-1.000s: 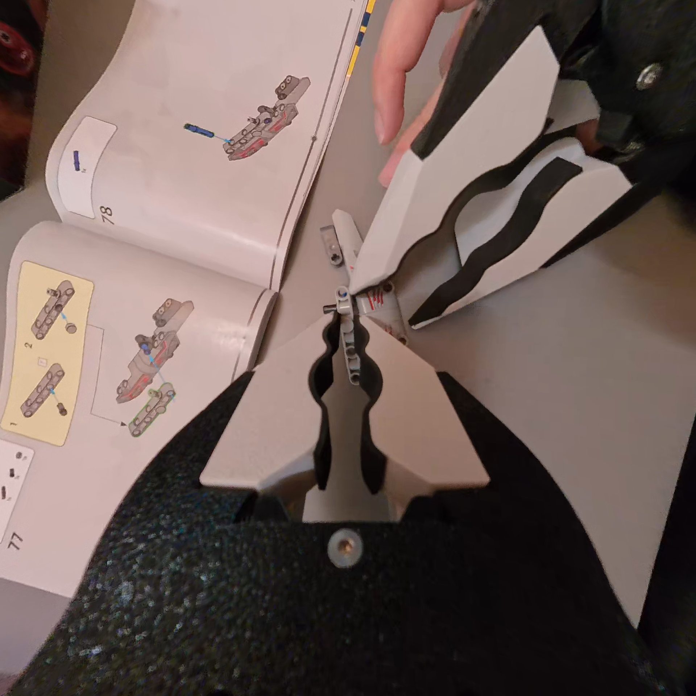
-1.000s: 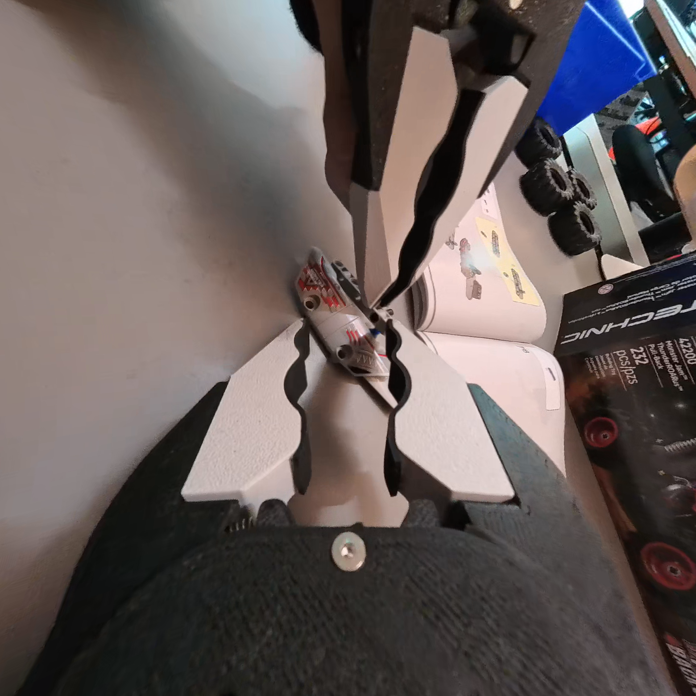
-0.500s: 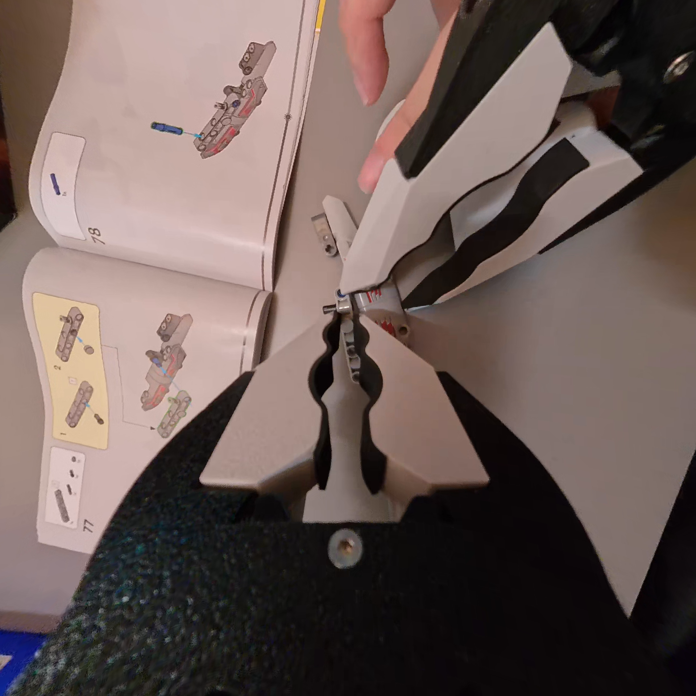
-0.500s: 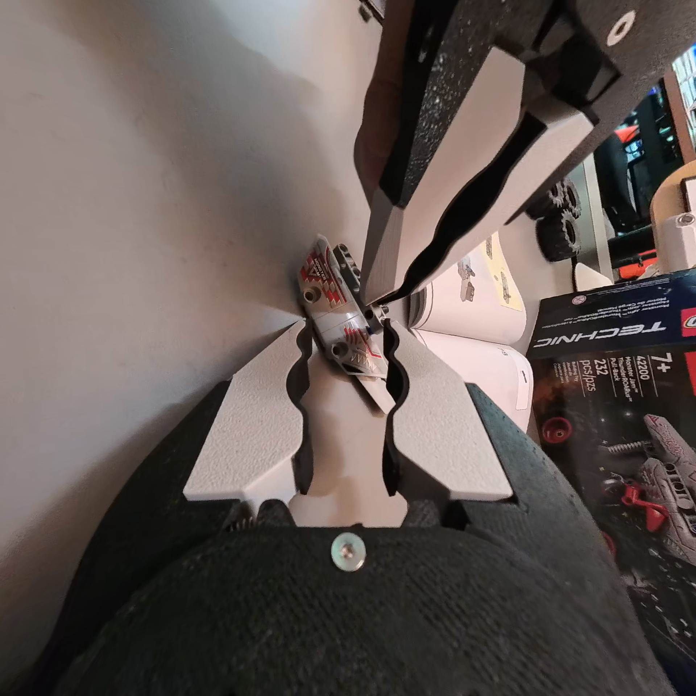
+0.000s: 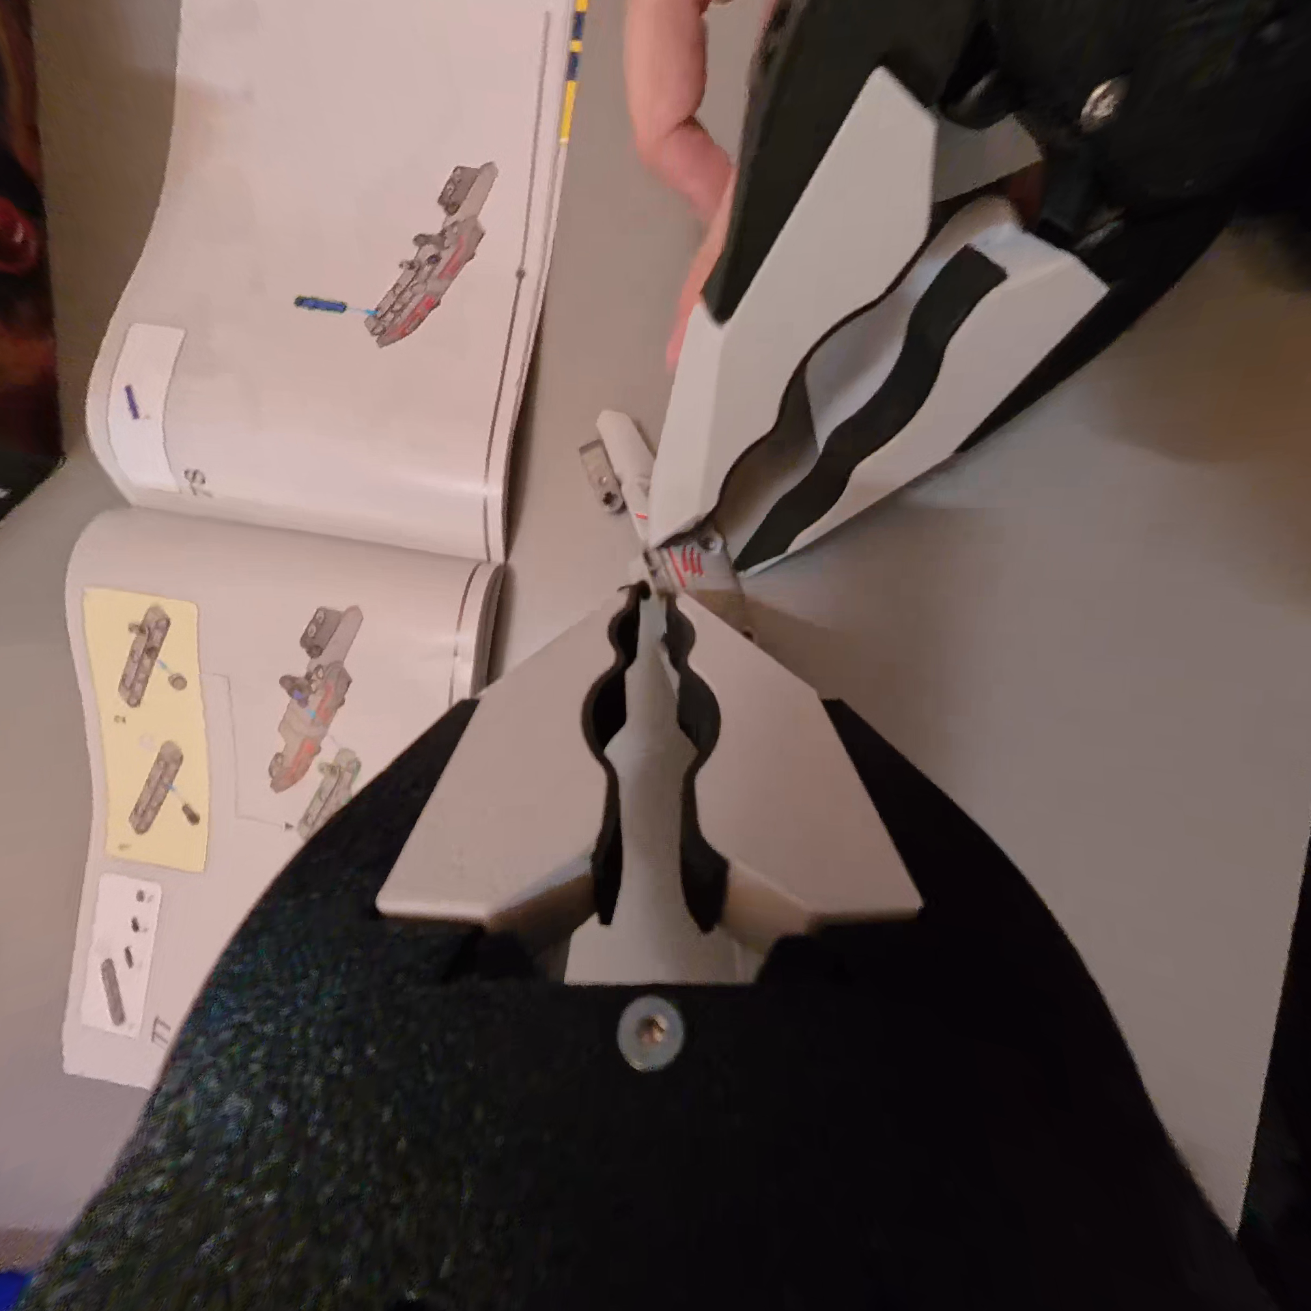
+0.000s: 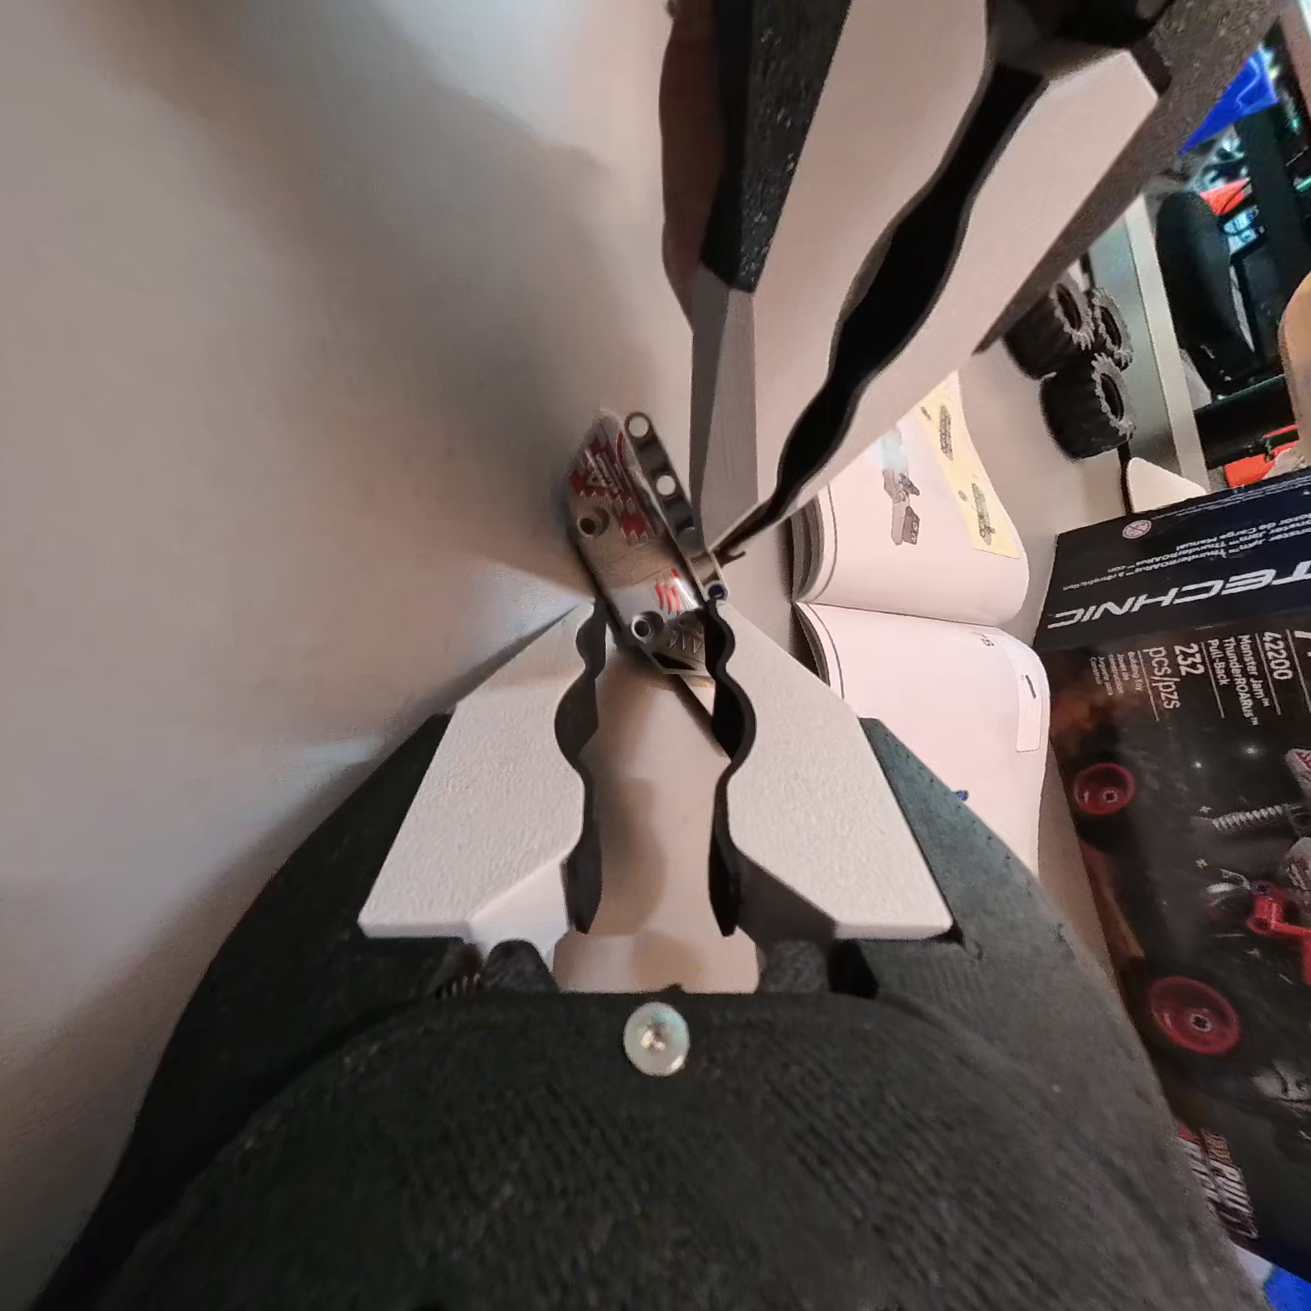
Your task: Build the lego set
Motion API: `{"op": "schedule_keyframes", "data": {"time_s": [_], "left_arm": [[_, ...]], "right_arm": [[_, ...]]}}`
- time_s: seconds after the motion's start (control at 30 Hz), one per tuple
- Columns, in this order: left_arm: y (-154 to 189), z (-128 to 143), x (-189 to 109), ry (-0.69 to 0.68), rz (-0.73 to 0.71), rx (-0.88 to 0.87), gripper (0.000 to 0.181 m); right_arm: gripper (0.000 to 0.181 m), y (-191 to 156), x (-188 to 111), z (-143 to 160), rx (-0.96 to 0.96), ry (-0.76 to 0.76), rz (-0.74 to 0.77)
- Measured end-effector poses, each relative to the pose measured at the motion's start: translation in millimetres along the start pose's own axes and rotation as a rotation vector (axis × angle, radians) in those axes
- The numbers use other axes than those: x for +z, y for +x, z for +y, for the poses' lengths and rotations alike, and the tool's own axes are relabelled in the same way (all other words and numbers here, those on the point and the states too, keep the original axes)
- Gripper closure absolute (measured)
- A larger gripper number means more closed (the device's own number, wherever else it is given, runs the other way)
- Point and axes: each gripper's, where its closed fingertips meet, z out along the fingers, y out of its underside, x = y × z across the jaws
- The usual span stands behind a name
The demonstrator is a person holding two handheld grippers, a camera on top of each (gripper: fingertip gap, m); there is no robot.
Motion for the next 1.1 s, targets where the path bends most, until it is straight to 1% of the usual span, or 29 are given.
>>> {"op": "schedule_keyframes", "data": {"time_s": [0.13,0.2,0.3,0.47,0.53,0.87,1.0,1.1], "left_arm": [[-6.5,3.1,-1.5,0.052,-0.042,-0.021,0.164],[-8.6,2.2,-1.1,0.070,-0.058,-0.006,0.166],[-10.9,-3.3,-1.5,0.097,-0.100,0.092,0.168],[-3.5,-0.1,5.8,0.030,-0.089,0.228,0.174],[-5.3,-0.1,8.2,0.017,-0.087,0.226,0.176],[-6.0,-6.4,9.6,0.029,-0.083,0.264,0.177],[-5.9,-7.9,9.8,0.026,-0.074,0.237,0.178],[-6.6,-8.4,7.9,0.033,-0.065,0.202,0.174]], "right_arm": [[0.156,0.7,1.1,-0.4,0.005,0.005,-0.003],[0.155,1.0,1.6,-0.6,0.015,0.010,-0.005],[0.155,1.4,2.5,-1.0,0.020,0.014,-0.003],[0.154,1.7,3.8,-1.8,0.036,0.028,-0.009],[0.154,1.9,4.3,-2.0,0.037,0.028,-0.009],[0.153,2.2,5.7,-2.8,0.060,0.054,-0.017],[0.153,2.1,6.0,-2.9,0.065,0.057,-0.018],[0.152,2.2,6.1,-2.9,0.068,0.061,-0.019]]}}
